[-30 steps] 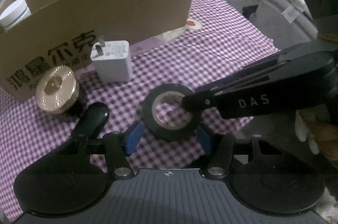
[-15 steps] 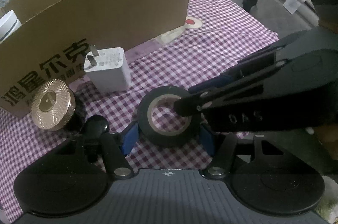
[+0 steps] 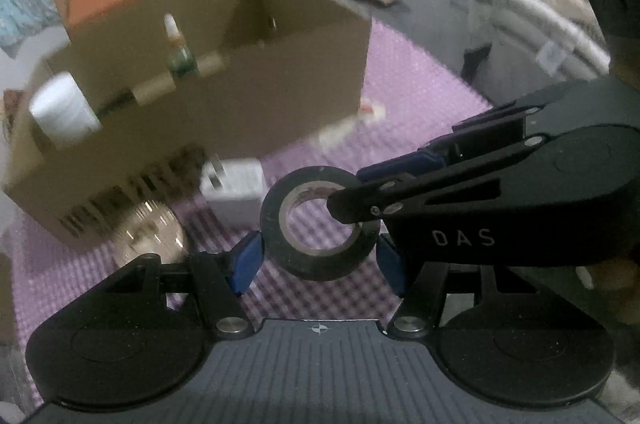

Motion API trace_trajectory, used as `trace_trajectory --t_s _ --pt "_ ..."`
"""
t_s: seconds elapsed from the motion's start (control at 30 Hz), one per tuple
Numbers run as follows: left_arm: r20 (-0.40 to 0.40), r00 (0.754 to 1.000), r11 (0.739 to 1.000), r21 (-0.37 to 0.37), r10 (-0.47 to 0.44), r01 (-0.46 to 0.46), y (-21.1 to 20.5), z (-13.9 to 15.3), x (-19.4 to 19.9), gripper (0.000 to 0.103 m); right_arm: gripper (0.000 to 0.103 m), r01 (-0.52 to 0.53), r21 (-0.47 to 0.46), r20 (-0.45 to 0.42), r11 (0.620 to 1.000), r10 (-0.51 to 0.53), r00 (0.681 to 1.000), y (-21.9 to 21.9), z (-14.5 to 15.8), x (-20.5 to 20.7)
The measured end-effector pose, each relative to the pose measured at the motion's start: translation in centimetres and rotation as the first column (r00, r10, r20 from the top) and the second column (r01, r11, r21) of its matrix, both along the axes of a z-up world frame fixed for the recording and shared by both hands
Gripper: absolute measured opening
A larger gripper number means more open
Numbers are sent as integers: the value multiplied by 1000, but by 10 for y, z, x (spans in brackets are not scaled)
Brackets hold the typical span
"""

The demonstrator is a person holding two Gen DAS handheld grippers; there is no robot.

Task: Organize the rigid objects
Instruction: 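Carry the black tape roll with the right tool down into the box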

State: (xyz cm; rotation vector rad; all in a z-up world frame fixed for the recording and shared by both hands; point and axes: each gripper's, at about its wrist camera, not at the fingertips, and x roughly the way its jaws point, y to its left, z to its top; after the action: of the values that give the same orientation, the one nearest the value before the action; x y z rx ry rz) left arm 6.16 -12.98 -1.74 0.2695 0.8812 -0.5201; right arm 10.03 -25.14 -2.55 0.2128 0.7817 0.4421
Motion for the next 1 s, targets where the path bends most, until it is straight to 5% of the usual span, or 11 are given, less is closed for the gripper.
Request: trace_trajectory --t_s 0.23,0.43,0.6,1.0 --pt "133 990 999 -41 37 -32 2 61 16 61 23 2 -22 187 1000 2 982 -6 65 2" --pt "153 985 997 -47 74 -68 -6 95 62 61 23 -20 -26 235 999 25 972 -14 107 46" --pt "63 993 994 -61 100 -96 -6 90 115 61 23 -44 -55 180 997 54 982 -17 119 97" --pt "-144 975 986 9 167 -167 -5 28 181 61 23 -166 -122 -135 979 149 980 6 63 198"
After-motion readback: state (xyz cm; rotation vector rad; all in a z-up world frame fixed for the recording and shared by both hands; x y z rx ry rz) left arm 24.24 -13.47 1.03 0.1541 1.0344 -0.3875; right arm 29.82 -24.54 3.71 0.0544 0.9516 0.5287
